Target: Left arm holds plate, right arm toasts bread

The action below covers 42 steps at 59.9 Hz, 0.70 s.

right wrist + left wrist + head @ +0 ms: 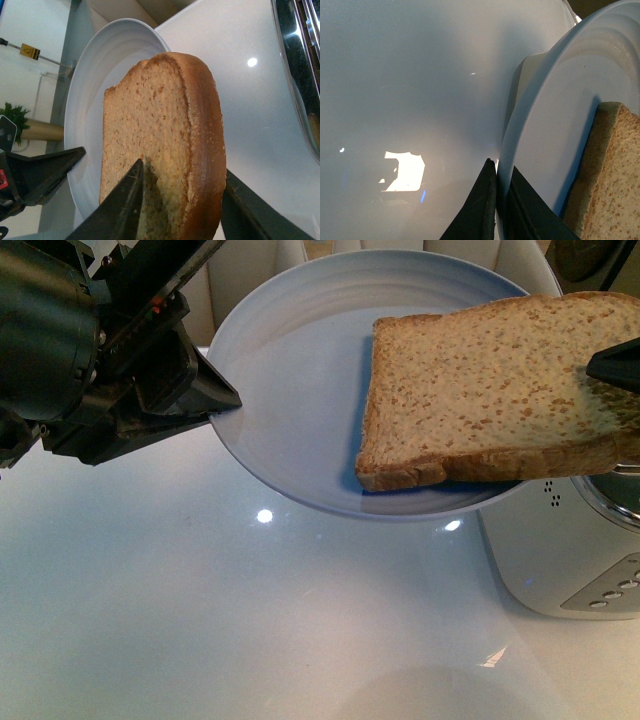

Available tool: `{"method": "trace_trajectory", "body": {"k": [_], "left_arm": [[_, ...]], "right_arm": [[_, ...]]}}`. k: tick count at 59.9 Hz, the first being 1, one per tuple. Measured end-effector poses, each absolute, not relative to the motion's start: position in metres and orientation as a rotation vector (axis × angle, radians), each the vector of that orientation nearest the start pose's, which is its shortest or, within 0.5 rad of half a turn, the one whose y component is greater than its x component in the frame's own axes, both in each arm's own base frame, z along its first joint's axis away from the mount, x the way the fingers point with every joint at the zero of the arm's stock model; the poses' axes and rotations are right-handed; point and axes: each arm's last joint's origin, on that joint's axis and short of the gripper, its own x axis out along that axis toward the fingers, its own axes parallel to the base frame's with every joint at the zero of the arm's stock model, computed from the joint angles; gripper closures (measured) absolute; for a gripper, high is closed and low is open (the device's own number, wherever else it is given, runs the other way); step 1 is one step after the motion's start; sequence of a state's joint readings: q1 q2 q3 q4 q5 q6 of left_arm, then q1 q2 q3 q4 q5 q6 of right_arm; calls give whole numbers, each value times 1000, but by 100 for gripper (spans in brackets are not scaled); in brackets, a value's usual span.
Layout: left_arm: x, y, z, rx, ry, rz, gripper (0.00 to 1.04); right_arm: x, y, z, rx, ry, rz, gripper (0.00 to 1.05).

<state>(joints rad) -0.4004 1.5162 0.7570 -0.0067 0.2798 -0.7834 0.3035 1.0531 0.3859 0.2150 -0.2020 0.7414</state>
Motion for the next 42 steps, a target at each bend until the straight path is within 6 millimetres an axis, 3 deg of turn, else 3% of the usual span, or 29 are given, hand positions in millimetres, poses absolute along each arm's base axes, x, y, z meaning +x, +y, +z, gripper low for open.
{"method": "trace_trajectory", "body": {"k": [13, 27, 34, 42], "left_arm": [[267, -122, 176, -667, 987, -306, 102], [266, -121, 175, -667, 991, -305, 102], [266, -121, 175, -667, 991, -306, 102], [266, -121, 173, -669, 992, -308, 102]], "right_arm": [[194, 67, 187, 692, 622, 301, 97], [191, 65, 195, 694, 608, 306, 101], [192, 55, 223, 697, 528, 302, 101], [194, 35, 274, 668, 379, 298, 101]]}}
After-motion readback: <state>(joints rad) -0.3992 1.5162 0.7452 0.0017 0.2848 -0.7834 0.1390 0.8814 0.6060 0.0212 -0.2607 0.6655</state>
